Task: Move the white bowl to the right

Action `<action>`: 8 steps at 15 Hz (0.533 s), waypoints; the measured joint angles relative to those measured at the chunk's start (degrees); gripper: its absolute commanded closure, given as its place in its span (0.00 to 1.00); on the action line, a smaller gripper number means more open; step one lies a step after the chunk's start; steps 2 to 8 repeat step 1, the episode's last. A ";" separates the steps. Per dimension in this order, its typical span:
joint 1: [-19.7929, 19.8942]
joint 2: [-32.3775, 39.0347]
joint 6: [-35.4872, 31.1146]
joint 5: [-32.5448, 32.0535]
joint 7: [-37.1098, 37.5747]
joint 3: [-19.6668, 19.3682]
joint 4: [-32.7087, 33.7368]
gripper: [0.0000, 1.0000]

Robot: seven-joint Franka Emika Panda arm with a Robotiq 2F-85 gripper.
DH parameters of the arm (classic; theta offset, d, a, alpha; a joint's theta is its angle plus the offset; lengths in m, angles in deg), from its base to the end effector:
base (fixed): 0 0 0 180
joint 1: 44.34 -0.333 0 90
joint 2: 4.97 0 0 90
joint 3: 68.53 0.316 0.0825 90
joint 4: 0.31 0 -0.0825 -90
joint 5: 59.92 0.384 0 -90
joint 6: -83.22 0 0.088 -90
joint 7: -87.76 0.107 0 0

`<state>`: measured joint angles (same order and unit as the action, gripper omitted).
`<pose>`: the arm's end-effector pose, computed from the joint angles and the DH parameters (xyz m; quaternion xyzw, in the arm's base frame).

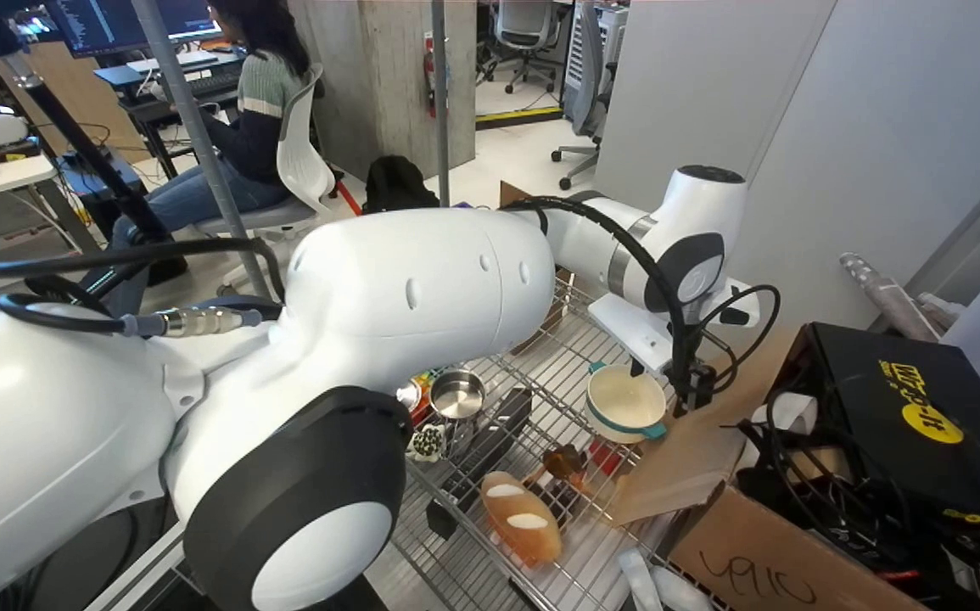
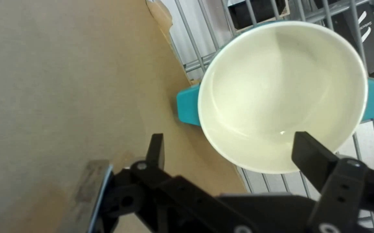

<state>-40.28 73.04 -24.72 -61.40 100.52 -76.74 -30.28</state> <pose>0.7987 -0.1053 0.1744 0.9842 -0.1566 0.0054 0.0821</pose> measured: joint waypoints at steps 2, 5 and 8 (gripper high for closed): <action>0.19 0.13 -0.01 0.00 0.00 0.00 -0.10 0.00; 0.19 0.13 -0.01 0.00 0.00 0.00 -0.10 0.00; 0.19 0.13 -0.01 0.00 0.00 0.00 -0.10 0.00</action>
